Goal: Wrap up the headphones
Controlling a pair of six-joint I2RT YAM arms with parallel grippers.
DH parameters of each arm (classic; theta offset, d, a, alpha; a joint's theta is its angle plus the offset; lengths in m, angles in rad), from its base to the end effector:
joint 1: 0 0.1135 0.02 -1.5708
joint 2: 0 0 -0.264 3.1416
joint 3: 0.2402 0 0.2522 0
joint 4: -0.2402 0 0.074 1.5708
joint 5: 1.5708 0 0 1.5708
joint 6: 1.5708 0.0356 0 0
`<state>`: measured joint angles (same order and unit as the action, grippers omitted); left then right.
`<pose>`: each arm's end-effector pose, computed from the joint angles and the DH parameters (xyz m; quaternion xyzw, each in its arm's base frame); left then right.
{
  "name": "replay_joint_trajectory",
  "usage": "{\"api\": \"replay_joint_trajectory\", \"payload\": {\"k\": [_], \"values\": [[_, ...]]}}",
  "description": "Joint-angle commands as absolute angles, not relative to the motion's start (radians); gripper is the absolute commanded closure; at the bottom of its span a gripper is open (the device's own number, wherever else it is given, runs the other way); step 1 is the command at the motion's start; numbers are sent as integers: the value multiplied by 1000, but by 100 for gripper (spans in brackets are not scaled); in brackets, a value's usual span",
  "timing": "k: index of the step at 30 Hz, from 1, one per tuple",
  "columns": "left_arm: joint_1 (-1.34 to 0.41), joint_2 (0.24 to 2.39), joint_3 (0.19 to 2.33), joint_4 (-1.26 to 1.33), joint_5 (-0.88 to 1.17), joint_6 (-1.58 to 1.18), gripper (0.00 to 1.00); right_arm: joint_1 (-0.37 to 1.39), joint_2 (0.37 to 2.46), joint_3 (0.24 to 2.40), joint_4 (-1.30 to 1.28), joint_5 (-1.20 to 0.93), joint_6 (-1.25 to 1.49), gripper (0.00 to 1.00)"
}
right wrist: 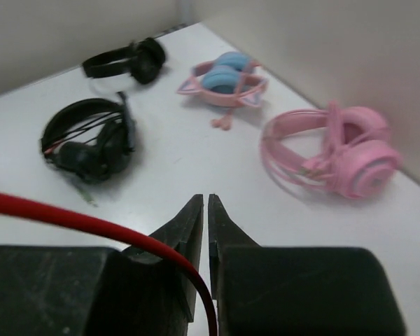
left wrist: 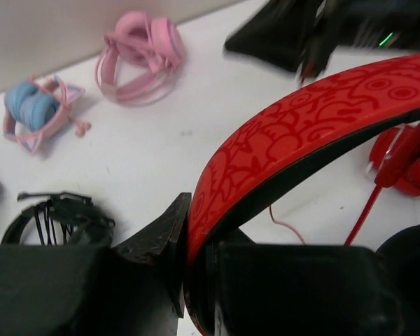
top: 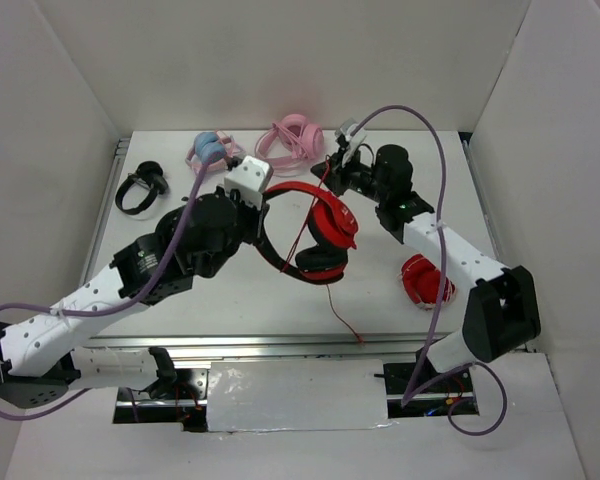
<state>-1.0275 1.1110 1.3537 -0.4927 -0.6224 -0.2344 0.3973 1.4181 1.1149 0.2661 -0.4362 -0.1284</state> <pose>0.1346 -0.1827 0.4417 0.1171 0.7660 -0.1492 0.6142 0.3056 0.1445 0.3546 -0.3276 0.6399 0.2452 0.6504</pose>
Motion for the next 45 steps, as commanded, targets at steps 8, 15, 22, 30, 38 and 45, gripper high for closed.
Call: {"api": "replay_joint_trajectory", "payload": {"k": [8, 15, 22, 30, 38, 45], "values": [[-1040, 1325, 1914, -544, -623, -107, 100, 500, 1715, 1186, 616, -833, 233, 67], [-974, 1514, 2256, -661, -677, -89, 100, 612, 1900, 1110, 923, -919, 486, 60], [-826, 1529, 2309, -624, -618, -113, 100, 699, 2061, 1023, 1308, -1032, 765, 92], [-599, 1546, 2276, -635, -618, -227, 100, 710, 1961, 683, 1646, -1033, 924, 100], [-387, 1669, 2195, -658, -687, -382, 100, 793, 1464, 419, 1115, -650, 549, 100], [-316, 1742, 2102, -718, -785, -506, 100, 998, 973, 480, 497, 79, 246, 100]]}}
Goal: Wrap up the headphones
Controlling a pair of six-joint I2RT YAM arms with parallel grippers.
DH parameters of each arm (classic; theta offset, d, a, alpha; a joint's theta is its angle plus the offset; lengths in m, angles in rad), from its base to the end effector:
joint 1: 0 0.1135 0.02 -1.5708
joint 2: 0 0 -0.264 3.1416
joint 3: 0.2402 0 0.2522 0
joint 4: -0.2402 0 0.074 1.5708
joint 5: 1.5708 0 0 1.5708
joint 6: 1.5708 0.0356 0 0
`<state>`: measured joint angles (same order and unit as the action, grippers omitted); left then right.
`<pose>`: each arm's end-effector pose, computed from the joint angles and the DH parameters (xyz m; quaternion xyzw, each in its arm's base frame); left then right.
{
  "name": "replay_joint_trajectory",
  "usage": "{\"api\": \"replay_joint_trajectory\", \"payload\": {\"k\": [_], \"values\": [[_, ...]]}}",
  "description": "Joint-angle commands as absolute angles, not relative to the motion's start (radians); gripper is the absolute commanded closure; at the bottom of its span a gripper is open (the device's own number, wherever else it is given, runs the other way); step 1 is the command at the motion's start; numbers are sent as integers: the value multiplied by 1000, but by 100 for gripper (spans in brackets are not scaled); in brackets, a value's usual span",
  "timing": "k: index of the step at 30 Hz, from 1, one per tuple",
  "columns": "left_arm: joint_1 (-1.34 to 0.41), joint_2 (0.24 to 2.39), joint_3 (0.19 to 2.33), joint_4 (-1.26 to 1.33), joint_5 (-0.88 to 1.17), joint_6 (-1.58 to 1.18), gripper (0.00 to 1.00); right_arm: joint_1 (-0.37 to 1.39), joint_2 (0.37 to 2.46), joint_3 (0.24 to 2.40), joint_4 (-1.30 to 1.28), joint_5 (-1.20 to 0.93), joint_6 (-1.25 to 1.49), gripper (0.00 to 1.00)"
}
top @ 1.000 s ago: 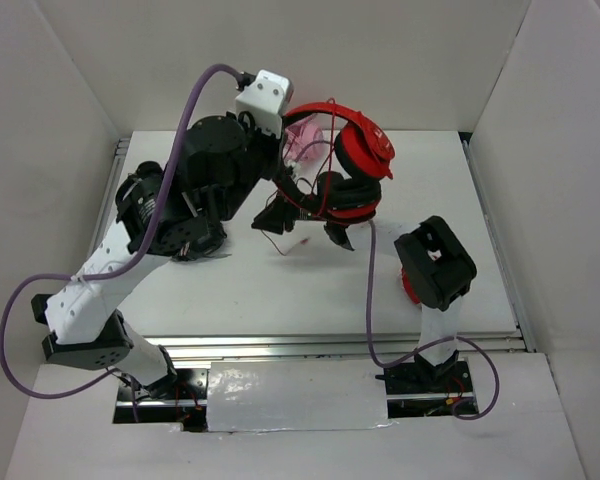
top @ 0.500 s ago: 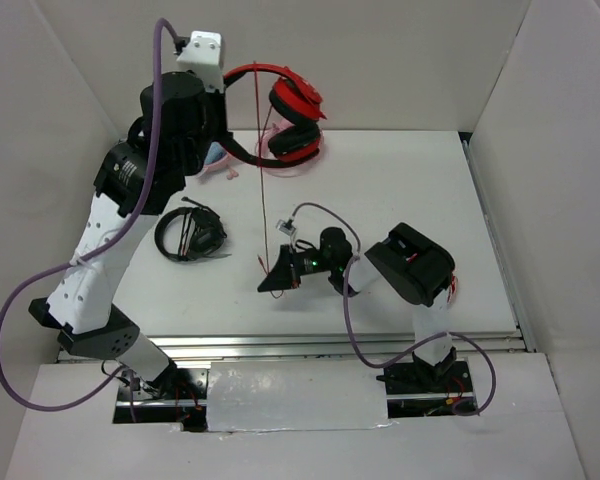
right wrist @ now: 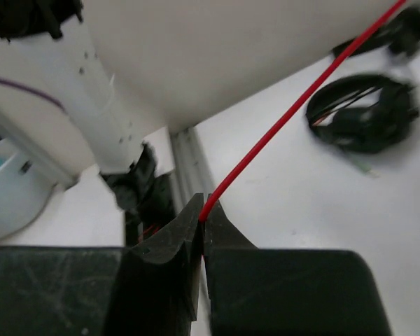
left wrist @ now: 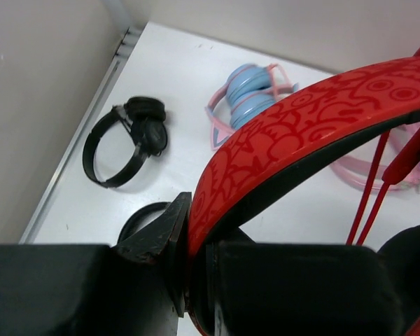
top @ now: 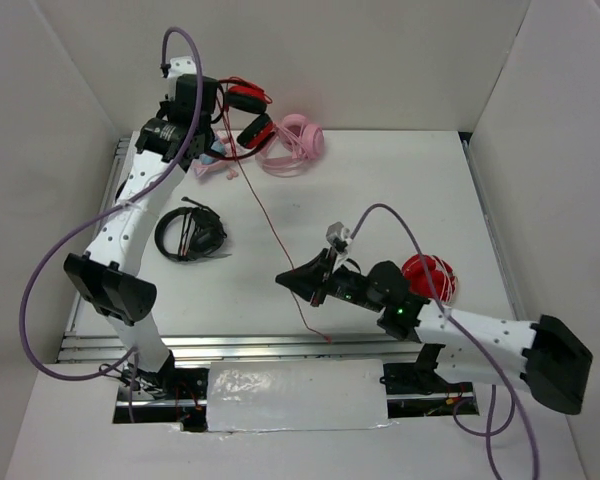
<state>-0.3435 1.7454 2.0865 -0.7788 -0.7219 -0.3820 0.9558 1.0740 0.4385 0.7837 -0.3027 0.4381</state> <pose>0.3543 -0.1017 0.4693 -0.2047 0.7856 0.1004 0.5752 0.1262 0.1970 0.2644 -0.2756 0.5946 0.5562 0.5110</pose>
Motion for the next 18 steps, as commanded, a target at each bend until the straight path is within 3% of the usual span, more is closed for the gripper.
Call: {"api": "replay_joint_trajectory", "payload": {"k": [1, 5, 10, 13, 18], "values": [[-307, 1750, 2088, -724, -782, -514, 100, 1021, 915, 497, 451, 119, 221, 100], [-368, 1749, 1970, -704, -879, -496, 100, 1103, 870, 639, 293, 371, 12, 100], [-443, 1695, 1755, -663, -838, -466, 100, 1117, 989, 771, 362, 749, -266, 100], [-507, 1655, 1617, -595, -825, -402, 100, 1071, 1038, 828, 446, 720, -446, 100], [-636, 1545, 1352, -437, -718, -216, 100, 956, 1095, 902, 371, 572, -676, 100]]}}
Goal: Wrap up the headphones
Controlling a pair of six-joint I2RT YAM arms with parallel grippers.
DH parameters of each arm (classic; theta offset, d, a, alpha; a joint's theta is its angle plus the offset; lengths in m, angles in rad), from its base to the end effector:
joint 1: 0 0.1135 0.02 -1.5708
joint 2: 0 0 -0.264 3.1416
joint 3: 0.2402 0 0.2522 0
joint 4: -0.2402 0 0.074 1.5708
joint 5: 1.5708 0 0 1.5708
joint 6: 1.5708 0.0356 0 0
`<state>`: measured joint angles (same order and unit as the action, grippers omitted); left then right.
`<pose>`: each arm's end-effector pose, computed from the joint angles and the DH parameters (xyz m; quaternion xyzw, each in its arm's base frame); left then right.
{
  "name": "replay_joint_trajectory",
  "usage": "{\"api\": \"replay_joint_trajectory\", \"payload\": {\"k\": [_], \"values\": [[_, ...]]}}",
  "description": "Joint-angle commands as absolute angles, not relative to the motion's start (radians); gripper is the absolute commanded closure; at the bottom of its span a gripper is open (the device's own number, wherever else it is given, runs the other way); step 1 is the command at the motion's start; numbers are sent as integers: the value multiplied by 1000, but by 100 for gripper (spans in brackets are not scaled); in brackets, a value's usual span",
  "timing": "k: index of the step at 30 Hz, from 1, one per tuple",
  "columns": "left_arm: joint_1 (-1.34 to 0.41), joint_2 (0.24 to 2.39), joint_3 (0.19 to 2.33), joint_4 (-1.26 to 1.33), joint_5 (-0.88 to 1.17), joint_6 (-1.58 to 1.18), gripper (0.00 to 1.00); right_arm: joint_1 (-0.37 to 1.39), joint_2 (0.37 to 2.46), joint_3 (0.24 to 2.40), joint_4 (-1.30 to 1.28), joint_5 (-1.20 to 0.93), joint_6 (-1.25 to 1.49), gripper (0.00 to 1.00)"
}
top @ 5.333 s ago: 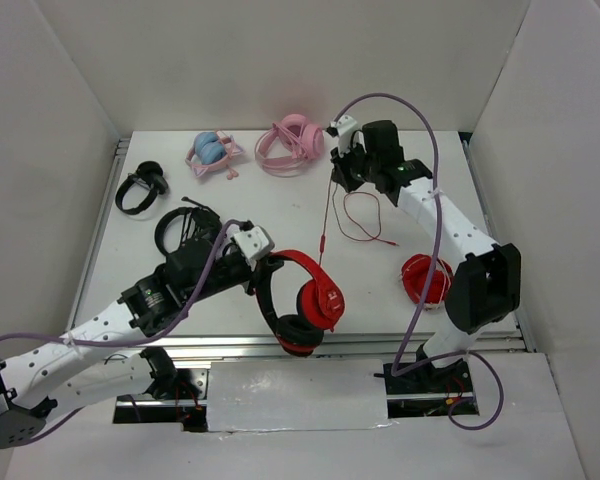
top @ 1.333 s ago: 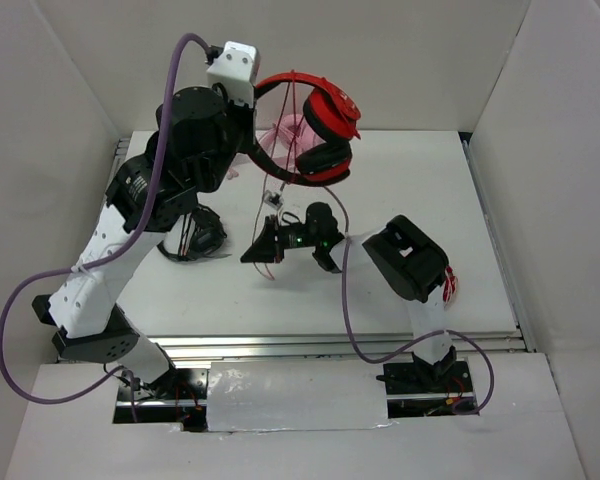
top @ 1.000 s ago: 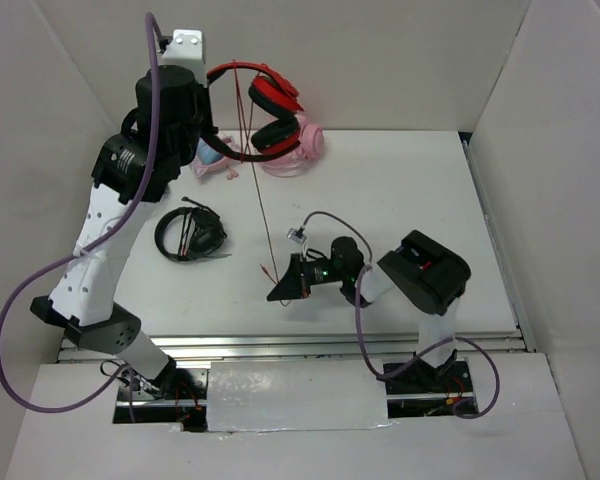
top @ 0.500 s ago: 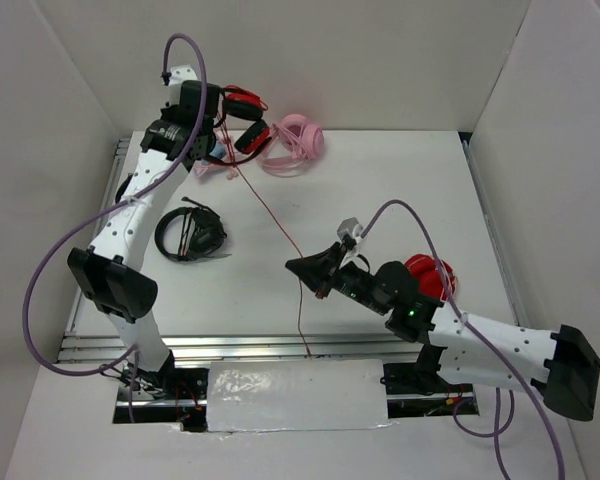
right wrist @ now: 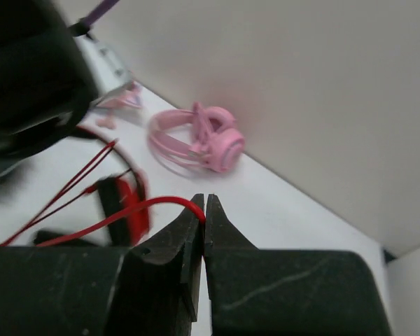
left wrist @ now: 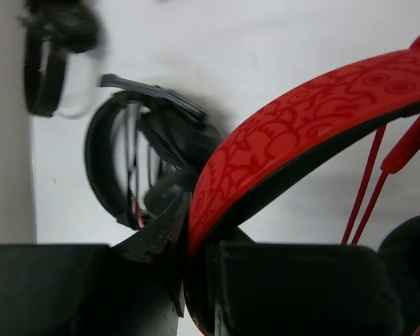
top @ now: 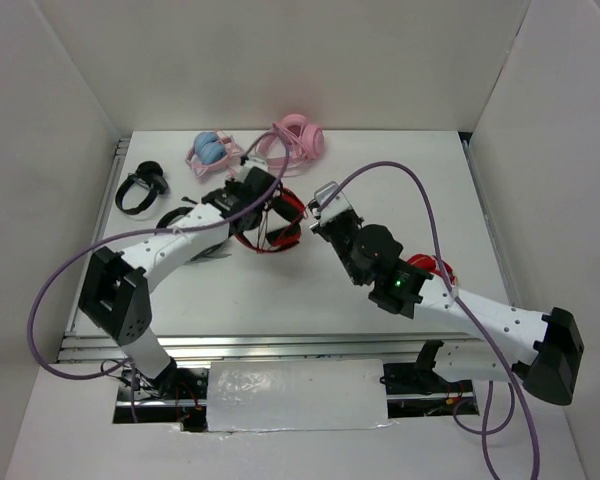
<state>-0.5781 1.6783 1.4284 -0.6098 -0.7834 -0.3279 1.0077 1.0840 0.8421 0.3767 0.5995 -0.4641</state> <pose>0.3196 -0.1786 0.2984 -0.0237 0.8763 0.1810 0.4459 0.1511 0.2017 0.3603 -0.2571 0.6152 0.0060 0.7453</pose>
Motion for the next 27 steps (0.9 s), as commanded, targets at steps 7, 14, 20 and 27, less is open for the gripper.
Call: {"api": "replay_joint_trajectory", "payload": {"k": [7, 14, 20, 27], "values": [[-783, 1356, 1167, -316, -462, -132, 100, 708, 1124, 974, 195, 108, -577, 100], [-897, 1223, 1131, -290, -405, -83, 100, 551, 1209, 979, 133, -210, -453, 100], [-911, 1164, 1187, -279, -305, -90, 100, 476, 1247, 951, 155, -474, -364, 100], [-911, 1213, 1383, -360, -291, -121, 100, 468, 1319, 911, 311, -666, -224, 98]]}}
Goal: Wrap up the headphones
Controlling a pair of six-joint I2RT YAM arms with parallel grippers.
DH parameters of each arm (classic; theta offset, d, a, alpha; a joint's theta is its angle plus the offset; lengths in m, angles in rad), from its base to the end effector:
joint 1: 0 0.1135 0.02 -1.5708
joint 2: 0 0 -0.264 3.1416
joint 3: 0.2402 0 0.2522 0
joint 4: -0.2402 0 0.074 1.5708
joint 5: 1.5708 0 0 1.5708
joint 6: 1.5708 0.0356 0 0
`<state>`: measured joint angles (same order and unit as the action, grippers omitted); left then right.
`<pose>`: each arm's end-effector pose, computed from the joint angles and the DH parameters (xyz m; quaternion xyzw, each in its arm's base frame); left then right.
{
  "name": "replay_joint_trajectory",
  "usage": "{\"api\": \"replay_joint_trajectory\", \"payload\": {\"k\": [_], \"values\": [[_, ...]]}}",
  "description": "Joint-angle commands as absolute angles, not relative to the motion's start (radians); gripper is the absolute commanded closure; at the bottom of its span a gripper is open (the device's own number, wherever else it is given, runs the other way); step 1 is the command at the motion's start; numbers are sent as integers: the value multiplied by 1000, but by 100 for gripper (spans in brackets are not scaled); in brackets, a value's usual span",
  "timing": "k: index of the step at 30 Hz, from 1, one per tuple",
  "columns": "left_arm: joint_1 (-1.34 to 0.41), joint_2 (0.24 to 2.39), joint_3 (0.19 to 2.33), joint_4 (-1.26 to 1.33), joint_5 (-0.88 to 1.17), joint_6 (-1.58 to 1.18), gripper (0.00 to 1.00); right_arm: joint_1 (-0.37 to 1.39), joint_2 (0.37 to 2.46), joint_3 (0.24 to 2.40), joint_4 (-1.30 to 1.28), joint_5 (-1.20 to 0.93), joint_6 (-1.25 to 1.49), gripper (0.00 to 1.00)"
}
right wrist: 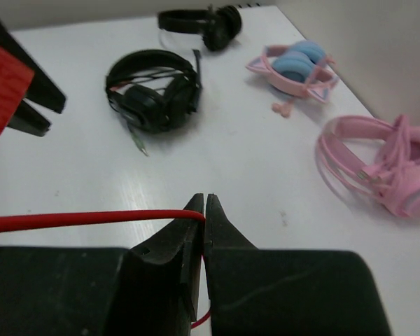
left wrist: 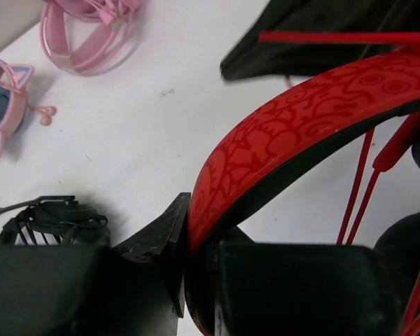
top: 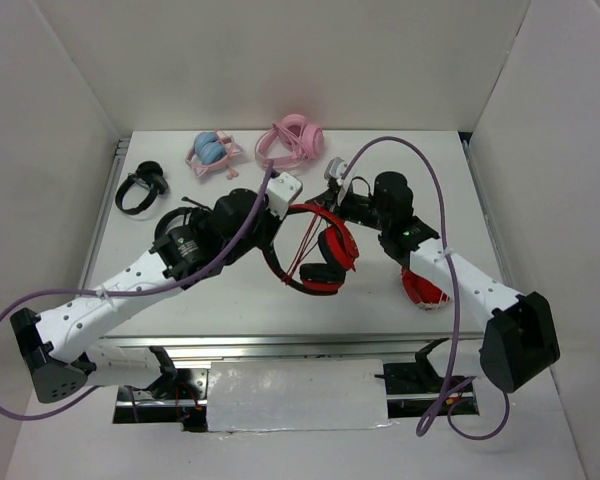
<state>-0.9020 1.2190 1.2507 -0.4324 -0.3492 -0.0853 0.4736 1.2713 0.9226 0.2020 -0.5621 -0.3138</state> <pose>0.1775 -0.2050 0.3872 0.2380 0.7916 -0.1302 0.5475 0.2546 0.1518 0.3232 -0.4464 0.6022 0.2594 0.6090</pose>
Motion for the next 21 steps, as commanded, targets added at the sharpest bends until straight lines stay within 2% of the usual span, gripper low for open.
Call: {"api": "replay_joint_trajectory", "payload": {"k": [1, 4, 5, 12, 21], "values": [[-910, 1232, 1409, -374, -288, -121, 100, 474, 1331, 914, 319, -685, -215, 98], [-913, 1262, 1505, -414, -285, -121, 100, 500, 1380, 907, 397, -736, -158, 94], [-913, 1270, 1543, -432, -284, -120, 100, 508, 1396, 899, 425, -739, -129, 89], [-917, 1296, 1664, -468, -379, -172, 100, 554, 1503, 914, 624, -768, -2, 76], [-913, 1284, 1753, -489, -475, -181, 100, 575, 1618, 884, 839, -773, 166, 75]]}}
